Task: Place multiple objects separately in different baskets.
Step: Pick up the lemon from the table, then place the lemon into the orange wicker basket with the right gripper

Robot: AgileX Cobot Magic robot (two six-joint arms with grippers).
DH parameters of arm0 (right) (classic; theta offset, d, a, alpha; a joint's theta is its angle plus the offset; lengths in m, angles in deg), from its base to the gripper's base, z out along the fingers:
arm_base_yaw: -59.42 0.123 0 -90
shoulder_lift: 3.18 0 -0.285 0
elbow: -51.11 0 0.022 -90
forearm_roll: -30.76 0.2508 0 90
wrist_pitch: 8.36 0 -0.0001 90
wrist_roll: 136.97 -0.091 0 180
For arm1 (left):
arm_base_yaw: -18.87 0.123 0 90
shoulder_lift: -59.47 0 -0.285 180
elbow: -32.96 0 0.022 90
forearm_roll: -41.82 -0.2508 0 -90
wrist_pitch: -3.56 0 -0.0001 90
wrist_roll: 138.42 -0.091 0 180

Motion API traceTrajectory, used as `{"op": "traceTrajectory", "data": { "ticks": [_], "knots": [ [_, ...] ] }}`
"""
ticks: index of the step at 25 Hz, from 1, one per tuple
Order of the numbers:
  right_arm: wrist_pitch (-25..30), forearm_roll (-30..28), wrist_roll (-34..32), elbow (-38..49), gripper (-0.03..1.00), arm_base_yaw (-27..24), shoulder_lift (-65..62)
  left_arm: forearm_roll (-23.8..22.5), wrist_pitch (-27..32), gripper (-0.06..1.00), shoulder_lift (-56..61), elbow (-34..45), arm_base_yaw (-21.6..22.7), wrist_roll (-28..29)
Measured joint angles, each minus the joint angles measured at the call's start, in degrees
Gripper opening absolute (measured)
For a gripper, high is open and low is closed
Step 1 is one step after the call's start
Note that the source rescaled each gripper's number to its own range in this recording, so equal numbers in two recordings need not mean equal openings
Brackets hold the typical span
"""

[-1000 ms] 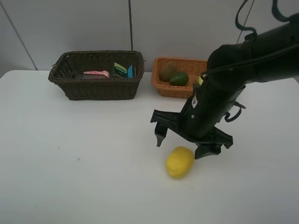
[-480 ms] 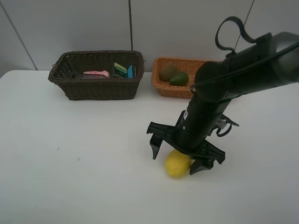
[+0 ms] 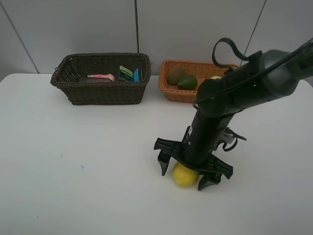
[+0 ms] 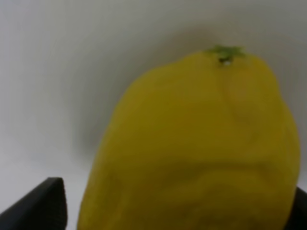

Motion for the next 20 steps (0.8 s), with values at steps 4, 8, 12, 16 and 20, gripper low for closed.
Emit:
{"op": "traceTrajectory", "data": {
  "ticks": [4, 8, 12, 16, 20],
  "knots": [
    [0.0, 0.0, 0.0, 0.0, 0.50, 0.0, 0.0, 0.0, 0.0, 1.00, 0.0, 0.0, 0.0, 0.0],
    [-0.1, 0.0, 0.2, 0.0, 0.50, 0.0, 0.0, 0.0, 0.0, 1.00, 0.0, 0.0, 0.0, 0.0],
    [-0.1, 0.0, 2.8, 0.0, 0.50, 0.0, -0.4, 0.0, 0.0, 1.00, 0.0, 0.0, 0.0, 0.0],
    [0.1, -4.7, 5.3, -3.2, 0.50, -0.4, -5.2, 0.0, 0.0, 1.00, 0.0, 0.0, 0.0, 0.0],
    [5.4, -12.4, 8.5, -12.7, 0.50, -5.1, -9.4, 0.0, 0.0, 1.00, 0.0, 0.0, 0.0, 0.0]
  ]
}}
